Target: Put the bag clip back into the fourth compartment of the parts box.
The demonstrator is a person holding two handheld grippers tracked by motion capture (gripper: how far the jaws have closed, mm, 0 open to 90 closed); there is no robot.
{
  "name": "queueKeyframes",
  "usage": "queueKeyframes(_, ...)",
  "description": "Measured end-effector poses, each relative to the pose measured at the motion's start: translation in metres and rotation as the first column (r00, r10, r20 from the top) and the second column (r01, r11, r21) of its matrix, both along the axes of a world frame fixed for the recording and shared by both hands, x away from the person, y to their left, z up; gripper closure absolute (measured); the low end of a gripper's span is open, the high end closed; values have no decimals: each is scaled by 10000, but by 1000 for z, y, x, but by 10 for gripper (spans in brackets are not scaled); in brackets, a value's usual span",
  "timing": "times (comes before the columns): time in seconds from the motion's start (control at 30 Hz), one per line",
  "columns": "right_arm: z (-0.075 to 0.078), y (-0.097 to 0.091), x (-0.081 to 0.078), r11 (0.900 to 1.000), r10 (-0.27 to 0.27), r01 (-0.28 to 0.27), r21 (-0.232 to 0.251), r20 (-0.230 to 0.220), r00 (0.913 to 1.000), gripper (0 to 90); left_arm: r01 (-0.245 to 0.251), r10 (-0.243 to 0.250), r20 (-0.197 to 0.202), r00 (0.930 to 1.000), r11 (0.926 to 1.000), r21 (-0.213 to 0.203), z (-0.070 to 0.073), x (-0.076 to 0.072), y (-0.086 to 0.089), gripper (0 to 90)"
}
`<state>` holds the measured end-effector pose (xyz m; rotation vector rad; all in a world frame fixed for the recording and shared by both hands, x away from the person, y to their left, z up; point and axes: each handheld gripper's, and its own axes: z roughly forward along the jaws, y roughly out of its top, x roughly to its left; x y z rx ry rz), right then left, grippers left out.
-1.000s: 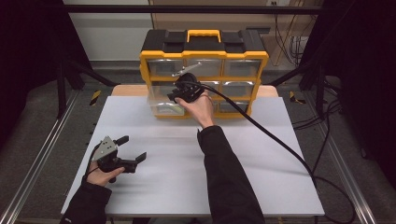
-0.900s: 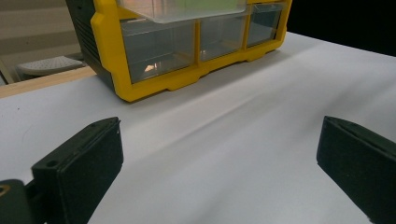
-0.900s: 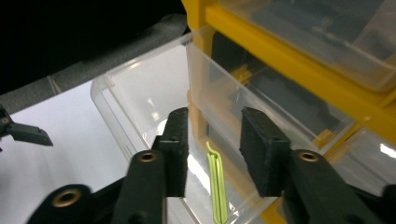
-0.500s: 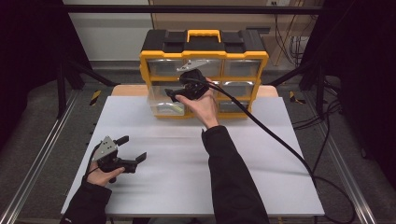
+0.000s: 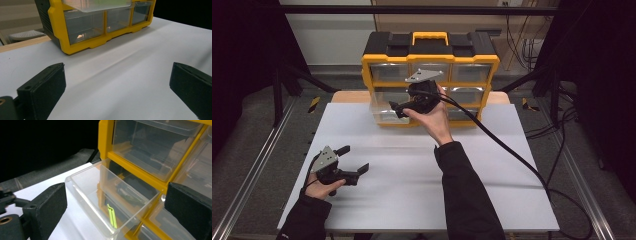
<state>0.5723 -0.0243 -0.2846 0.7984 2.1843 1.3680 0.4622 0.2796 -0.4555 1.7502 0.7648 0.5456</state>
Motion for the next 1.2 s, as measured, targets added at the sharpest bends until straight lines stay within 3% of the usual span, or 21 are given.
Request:
queueKeyframes(0.5, -12, -24, -21, 9992, 92, -96, 397, 103, 9999, 36, 20, -20, 2, 10000, 10000, 41, 0, 0, -1, 4)
queueKeyframes(1.2, -45, -77, -44, 9957, -300, 301, 873, -22, 9995, 29, 21, -21, -3, 10000, 10000, 62, -1, 0, -1, 4)
